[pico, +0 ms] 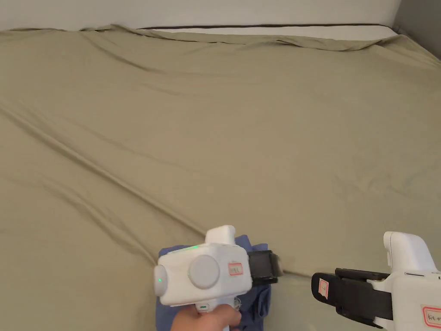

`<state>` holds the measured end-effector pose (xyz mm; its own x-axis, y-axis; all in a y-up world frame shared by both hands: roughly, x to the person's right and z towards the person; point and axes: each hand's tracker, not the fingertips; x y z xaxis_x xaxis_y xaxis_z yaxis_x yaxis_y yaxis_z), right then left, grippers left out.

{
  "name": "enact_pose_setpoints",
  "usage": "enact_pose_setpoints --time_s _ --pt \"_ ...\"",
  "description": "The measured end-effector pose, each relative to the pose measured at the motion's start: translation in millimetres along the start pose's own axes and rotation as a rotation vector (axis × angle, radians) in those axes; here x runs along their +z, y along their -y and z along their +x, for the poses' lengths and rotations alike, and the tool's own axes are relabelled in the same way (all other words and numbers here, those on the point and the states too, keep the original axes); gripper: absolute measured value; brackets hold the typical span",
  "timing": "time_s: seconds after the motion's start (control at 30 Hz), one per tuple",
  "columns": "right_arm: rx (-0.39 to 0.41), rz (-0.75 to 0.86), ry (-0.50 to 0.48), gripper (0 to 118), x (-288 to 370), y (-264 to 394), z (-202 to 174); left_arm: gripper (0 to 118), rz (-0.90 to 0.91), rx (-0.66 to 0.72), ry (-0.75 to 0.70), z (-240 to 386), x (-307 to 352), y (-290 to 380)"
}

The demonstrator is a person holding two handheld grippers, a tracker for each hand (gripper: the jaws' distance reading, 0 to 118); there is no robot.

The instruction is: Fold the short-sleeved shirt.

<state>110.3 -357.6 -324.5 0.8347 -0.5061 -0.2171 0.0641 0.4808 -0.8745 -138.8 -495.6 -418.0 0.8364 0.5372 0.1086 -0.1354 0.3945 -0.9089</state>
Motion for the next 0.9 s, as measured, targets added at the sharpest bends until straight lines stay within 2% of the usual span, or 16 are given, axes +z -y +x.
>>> enact_pose_setpoints --time_s 0.03,0.13,0.2,0.23,0.27,0.3,0.33,0.4,0.47,0.5,0.63,0.77,0.83,0.9 --pt "-0.006 -0.001 0.002 3 0 0 3 118 0.012 -0.043 -0.014 9 1 2" --pt "-0.009 0.002 0.001 3 2 1 10 118 0.004 -0.009 -0.021 14 17 4" --pt "-0.003 0.007 -0.006 3 4 0 13 113 0.013 0.023 0.099 13 45 4" --pt "0.002 0.014 -0.011 3 5 0 14 103 0.027 0.035 0.138 9 59 5" --pt "0.006 0.026 -0.016 3 6 -1 14 82 0.082 0.052 0.187 2 79 8" --pt "0.007 0.036 -0.019 3 7 -2 15 56 0.141 0.068 0.196 -5 96 8" --pt "0.004 0.046 -0.023 3 9 -3 15 23 0.17 0.071 0.158 -9 106 10" --pt "-0.004 0.07 -0.037 3 11 -5 17 3 0.184 -0.001 -0.015 -17 117 13" --pt "-0.012 0.084 -0.049 3 11 -7 17 0 0.174 -0.053 -0.143 -21 116 16" --pt "-0.016 0.086 -0.052 3 10 -8 17 0 0.141 -0.08 -0.15 -22 111 19" --pt "-0.009 0.082 -0.054 3 6 -7 11 0 0.077 -0.097 -0.033 -3 76 26" --pt "-0.004 0.064 -0.061 3 1 -6 8 0 -0.046 -0.191 -0.078 25 11 40" --pt "0.006 0.059 -0.064 3 -1 -7 6 0 -0.105 -0.195 -0.038 33 -7 52" --pt "0.027 0.064 -0.088 3 -1 -12 5 0 -0.149 -0.137 0.028 34 -5 58"
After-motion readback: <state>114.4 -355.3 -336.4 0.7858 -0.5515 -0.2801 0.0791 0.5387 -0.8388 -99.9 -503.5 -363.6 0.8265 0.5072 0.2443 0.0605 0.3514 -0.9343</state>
